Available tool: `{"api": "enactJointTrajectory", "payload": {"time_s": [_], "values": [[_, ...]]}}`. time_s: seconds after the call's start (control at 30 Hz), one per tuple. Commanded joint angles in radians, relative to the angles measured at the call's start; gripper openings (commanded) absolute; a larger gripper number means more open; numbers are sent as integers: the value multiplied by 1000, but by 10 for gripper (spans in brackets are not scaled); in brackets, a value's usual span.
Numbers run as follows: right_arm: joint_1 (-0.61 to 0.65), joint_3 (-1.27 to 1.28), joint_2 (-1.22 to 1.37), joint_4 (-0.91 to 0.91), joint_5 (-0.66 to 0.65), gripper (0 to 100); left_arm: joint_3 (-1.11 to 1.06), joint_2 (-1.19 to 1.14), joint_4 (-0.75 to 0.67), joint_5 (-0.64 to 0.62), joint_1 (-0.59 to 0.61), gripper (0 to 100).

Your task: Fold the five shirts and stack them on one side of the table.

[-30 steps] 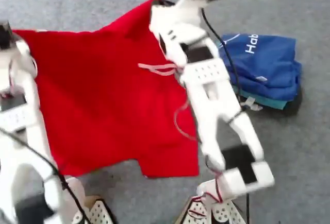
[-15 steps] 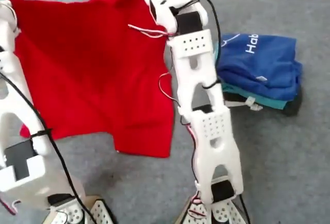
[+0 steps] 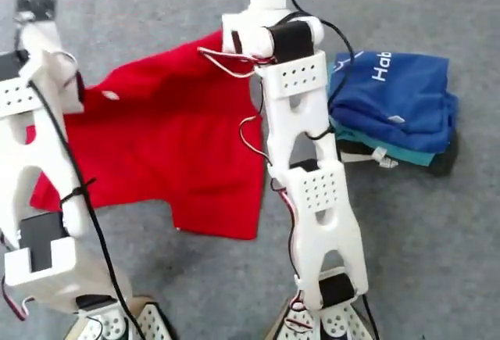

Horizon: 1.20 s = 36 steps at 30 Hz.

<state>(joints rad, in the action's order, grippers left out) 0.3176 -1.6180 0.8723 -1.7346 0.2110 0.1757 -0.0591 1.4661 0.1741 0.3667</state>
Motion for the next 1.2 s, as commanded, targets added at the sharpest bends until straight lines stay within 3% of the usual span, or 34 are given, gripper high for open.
{"api": "enactJointTrajectory", "payload": {"time_s": [0.0, 0.23, 0.43, 0.6, 0.77, 1.07, 1.17], "values": [[-11, 30, -143, -37, -35, 13, -59, 26, 44, -32, -15, 30], [60, 607, -512, -34, -101, 13, -274, 84, -44, -25, 101, 30], [101, 1207, -814, 44, -103, 13, -547, 281, -213, 137, 143, 30], [78, 1475, -997, 152, -104, 13, -596, 384, -338, 158, 285, 30], [-5, 1469, -1141, 299, -64, 13, -374, 423, -367, 75, 343, 30], [-69, 1188, -1328, 483, 100, 13, 58, 641, 28, 35, 226, 30], [-89, 1075, -1334, 531, 103, 13, 113, 741, 81, 31, 222, 30]]}}
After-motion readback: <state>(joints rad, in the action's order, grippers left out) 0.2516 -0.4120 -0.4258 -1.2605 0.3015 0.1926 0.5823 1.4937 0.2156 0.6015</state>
